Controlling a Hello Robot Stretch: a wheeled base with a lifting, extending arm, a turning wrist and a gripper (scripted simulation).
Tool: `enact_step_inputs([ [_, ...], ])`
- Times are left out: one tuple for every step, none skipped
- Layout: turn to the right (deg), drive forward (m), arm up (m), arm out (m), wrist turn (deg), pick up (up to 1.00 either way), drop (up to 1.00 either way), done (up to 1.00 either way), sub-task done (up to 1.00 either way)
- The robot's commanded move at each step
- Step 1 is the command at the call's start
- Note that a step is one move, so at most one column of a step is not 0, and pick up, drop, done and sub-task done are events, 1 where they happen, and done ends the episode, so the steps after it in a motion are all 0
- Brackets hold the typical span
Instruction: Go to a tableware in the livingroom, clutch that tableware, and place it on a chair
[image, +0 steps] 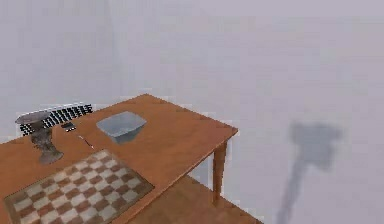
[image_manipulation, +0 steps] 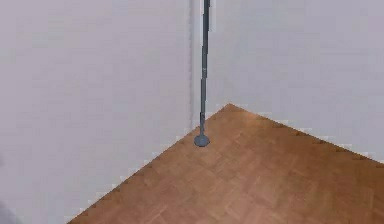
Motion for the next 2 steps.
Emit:
enact_step_inputs([
  [0.0, 0.5, 0.0, 0.0, 0.0, 0.0, 0.0, 0.0, 0.0],
  [-45.0, 0.0, 0.0, 0.0, 0.0, 0.0, 0.0, 0.0, 0.0],
])
